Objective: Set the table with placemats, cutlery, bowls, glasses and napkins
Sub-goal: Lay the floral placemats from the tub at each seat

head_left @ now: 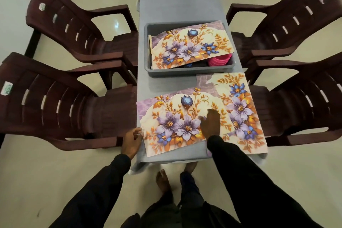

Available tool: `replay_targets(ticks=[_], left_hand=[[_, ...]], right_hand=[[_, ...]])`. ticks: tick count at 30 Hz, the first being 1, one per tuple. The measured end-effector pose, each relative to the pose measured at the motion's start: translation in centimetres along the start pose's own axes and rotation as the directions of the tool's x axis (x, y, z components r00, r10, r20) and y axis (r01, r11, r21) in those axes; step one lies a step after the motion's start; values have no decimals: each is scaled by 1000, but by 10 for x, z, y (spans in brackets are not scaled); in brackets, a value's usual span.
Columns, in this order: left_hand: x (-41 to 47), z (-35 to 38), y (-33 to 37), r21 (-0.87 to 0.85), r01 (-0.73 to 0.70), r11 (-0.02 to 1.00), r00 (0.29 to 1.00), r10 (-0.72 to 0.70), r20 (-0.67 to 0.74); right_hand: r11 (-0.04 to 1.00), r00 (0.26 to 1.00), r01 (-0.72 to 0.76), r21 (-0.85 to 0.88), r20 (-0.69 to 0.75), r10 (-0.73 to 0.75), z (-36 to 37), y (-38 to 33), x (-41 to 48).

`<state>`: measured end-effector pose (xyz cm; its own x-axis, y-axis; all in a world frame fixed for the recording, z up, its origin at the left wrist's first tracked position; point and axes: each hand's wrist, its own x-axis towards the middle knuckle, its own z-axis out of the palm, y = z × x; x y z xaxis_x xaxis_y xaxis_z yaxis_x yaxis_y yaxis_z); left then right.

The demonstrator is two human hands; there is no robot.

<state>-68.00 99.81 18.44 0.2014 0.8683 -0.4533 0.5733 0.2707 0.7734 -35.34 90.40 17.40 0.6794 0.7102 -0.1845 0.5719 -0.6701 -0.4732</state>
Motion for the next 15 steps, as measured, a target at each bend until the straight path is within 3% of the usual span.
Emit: replay_targets(ticks=[5, 15], left_hand=[[-2, 7, 5, 89, -68, 994, 998, 66, 20], [-7, 14, -2, 167, -144, 975, 988, 134, 72]], right_hand=[[977, 978, 43, -208, 208, 1, 50, -26, -26], [937, 952, 216, -274, 273, -140, 57, -25, -22]])
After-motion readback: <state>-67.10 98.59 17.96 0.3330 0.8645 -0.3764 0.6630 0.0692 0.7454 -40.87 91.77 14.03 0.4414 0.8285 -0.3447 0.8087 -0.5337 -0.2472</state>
